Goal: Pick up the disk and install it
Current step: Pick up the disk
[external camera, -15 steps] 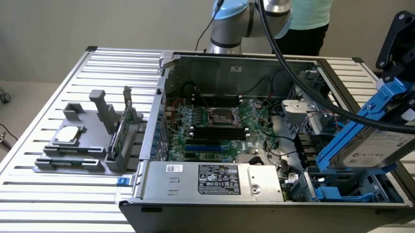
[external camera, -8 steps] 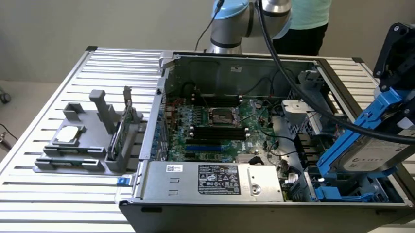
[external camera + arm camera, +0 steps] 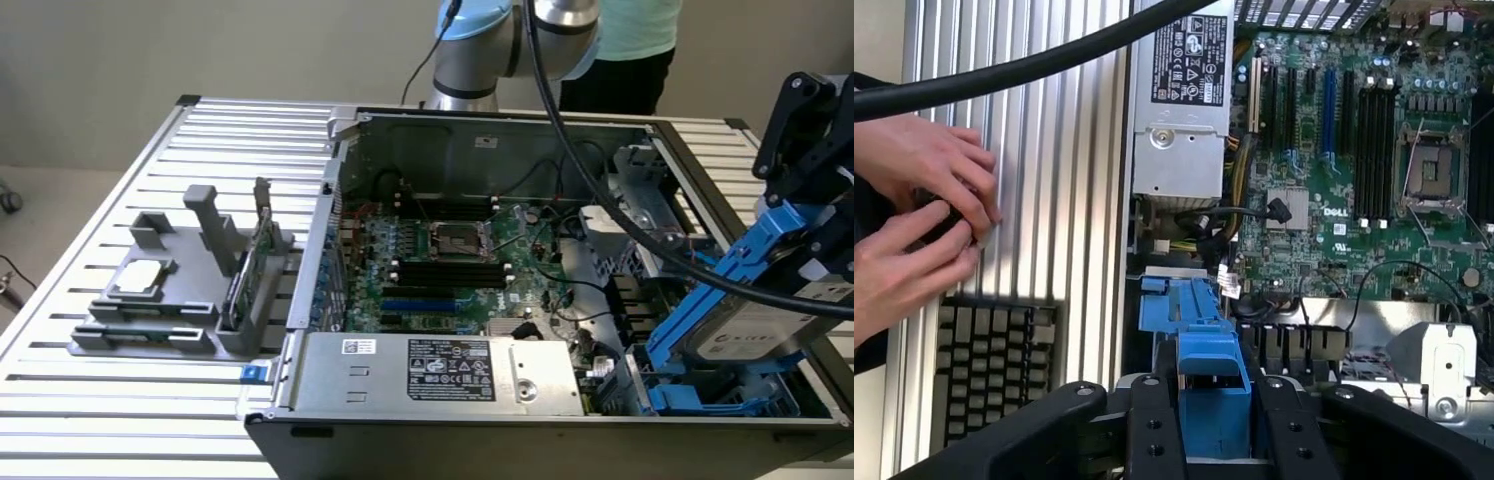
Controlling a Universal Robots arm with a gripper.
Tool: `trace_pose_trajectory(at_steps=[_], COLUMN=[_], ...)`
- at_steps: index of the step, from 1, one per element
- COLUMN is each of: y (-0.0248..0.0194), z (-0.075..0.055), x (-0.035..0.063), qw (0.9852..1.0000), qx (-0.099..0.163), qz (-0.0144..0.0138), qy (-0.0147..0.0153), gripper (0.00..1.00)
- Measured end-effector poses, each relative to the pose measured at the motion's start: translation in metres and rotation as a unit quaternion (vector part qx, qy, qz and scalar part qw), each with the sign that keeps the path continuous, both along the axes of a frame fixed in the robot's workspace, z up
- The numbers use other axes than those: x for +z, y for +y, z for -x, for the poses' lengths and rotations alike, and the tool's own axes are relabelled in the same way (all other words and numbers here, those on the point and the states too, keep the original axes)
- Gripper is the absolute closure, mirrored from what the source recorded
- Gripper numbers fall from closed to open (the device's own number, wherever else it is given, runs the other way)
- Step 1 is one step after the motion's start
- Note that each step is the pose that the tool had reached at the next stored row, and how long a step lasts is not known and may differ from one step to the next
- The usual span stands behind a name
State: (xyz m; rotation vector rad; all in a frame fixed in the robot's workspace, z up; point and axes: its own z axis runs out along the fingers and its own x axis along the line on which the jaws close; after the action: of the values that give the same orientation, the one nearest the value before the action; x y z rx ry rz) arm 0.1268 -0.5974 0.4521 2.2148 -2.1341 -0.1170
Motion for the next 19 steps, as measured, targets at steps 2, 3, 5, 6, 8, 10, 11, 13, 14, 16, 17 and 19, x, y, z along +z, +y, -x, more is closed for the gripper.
trace_pose_trajectory(at_steps=[2, 3, 5, 6, 8, 10, 11, 13, 14, 16, 17, 19], y=[0.0001, 0.0001, 0.0005, 0.0009, 0.0014, 0.0014, 0.0014, 0.0015, 0.0019, 0.0027, 0.0033, 0.0037], z=[0.0, 0.0, 0.0002, 0.0004, 0.0015, 0.0038, 0.0058, 0.0086, 0.0087, 0.0087, 0.0087, 0.0087], x=[-0.0001, -0.0001, -0.0009, -0.0015, -0.003, -0.0036, -0.004, -0.0049, -0.0054, -0.0069, -0.0077, -0.009], qw=[1.0, 1.0, 1.0, 1.0, 0.9999, 0.9999, 0.9999, 0.9999, 0.9999, 0.9998, 0.9998, 0.9998], qx=[0.0, 0.0, 0.0, 0.0, 0.0, 0.0, -0.001, -0.002, -0.003, -0.004, -0.005, -0.006], qz=[0.0, 0.0001, 0.0002, 0.0003, 0.0001, 0.0001, 0.0002, 0.0002, 0.0002, 0.0002, 0.0002, 0.0002], qy=[0.0, 0.0, -0.0022, -0.0054, -0.0121, -0.0136, -0.0142, -0.015, -0.0158, -0.0177, -0.0187, -0.0202], gripper=[0.67, 0.67, 0.67, 0.67, 0.67, 0.67, 0.67, 0.67, 0.67, 0.67, 0.67, 0.67])
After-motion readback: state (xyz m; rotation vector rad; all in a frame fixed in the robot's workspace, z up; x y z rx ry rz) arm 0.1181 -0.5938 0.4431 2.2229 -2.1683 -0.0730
